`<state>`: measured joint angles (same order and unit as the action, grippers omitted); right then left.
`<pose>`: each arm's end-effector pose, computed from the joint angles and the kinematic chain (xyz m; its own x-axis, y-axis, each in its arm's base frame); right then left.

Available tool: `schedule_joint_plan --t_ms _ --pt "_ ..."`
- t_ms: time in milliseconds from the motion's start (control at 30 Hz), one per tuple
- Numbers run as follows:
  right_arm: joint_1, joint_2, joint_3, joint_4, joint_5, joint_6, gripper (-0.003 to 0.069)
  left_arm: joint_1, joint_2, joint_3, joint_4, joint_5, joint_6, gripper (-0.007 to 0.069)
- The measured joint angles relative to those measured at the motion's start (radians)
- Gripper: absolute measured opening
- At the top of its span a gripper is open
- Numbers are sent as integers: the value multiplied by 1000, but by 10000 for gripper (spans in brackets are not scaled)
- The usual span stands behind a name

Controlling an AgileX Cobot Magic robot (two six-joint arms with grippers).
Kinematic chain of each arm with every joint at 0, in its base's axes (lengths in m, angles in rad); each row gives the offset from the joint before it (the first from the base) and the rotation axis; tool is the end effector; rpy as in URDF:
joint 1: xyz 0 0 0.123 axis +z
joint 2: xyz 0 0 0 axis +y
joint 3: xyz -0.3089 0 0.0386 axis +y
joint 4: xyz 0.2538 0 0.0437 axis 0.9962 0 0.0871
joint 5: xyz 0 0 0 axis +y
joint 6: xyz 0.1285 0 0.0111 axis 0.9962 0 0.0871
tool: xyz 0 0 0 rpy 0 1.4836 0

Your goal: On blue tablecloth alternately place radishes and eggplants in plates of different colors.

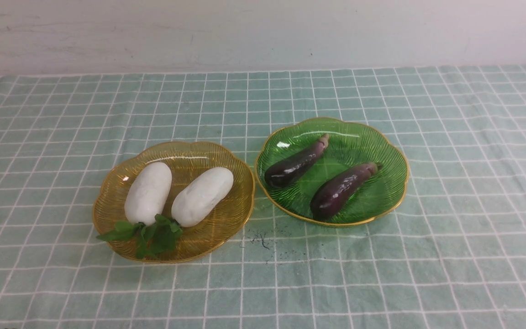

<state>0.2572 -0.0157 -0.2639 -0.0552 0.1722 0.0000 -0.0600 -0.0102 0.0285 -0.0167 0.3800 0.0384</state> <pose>0.0477 0.0113 0.2936 0.2003 -0.0035 -0.9797 -0.2349 0.9707 -0.0515 0.0679 -0.0049 0.1579 -0.3039 0.0412 -0.9518 0.0728 0.9971 0.0199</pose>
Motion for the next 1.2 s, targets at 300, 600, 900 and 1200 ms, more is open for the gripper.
schedule_joint_plan --t_ms 300,600,900,1200 --pt "-73 0 135 -18 20 16 -14 0 0 0 0 1 0 -8" --pt "-329 1 291 -16 178 20 -14 0 0 -1 0 2 0 -8" --pt "-338 1 286 14 210 22 -14 0 0 -1 0 2 0 -8" --pt "-338 1 286 15 210 22 -14 0 0 -1 0 2 0 -8"
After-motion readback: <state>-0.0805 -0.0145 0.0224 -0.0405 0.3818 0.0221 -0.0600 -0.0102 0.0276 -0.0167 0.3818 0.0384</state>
